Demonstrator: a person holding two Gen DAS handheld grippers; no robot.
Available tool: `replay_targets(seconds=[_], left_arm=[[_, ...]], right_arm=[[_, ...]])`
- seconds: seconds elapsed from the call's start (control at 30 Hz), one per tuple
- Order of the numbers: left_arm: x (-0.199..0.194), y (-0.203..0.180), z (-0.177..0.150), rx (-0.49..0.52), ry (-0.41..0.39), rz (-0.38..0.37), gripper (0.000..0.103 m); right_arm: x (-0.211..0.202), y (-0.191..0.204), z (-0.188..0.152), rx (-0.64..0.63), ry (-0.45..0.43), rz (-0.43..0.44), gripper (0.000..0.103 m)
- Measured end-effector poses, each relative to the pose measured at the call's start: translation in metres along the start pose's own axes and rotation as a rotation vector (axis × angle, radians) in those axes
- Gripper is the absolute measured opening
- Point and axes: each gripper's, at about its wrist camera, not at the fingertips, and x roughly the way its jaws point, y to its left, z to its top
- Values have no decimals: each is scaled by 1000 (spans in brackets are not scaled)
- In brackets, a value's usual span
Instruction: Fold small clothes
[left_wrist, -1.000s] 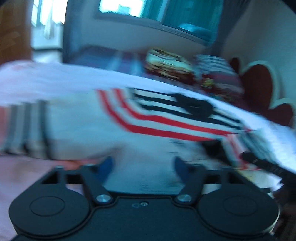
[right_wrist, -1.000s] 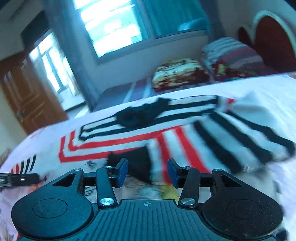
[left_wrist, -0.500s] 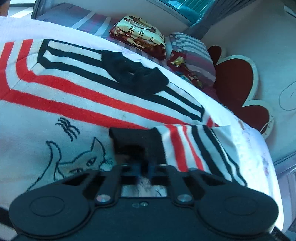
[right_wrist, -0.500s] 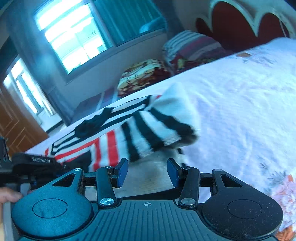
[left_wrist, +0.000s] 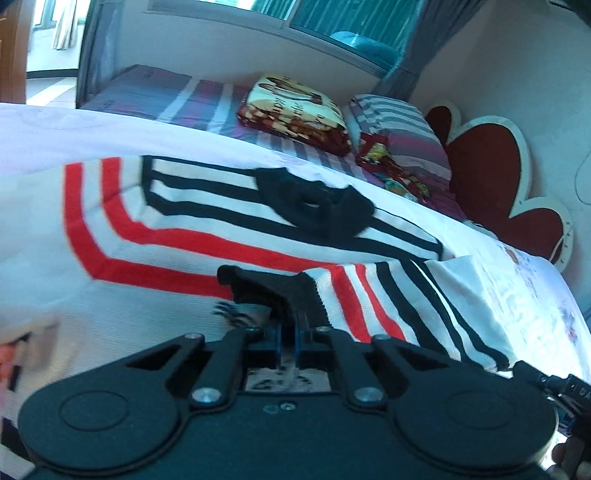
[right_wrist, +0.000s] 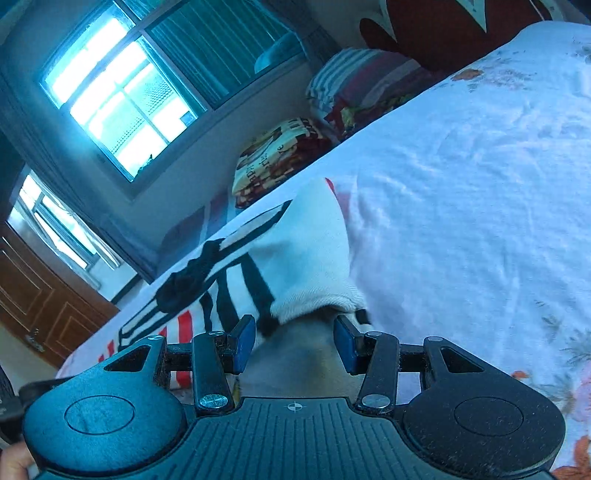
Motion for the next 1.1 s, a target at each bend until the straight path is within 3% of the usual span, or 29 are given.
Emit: replay_targets(seconds=[0.67, 0.77, 0.8, 0.83, 0.93, 1.1], left_arm=[[5, 34, -1, 5, 28, 7, 6], [6, 32, -1, 11, 27, 12, 6], [6, 32, -1, 13, 27, 12, 6], [6, 32, -1, 13, 27, 12, 6], [3, 32, -1, 12, 18, 7, 6], [-7, 25, 2, 64, -29, 14, 6]], right_arm=[[27, -20, 12, 190, 20, 21, 46], [32, -14, 13, 163, 18, 6, 46], [31, -11, 12, 142, 16, -5, 38], [32, -9, 12, 118, 15, -25, 22], [32, -8, 13, 96, 12, -62, 13], [24, 4, 16, 9, -30, -62, 12]])
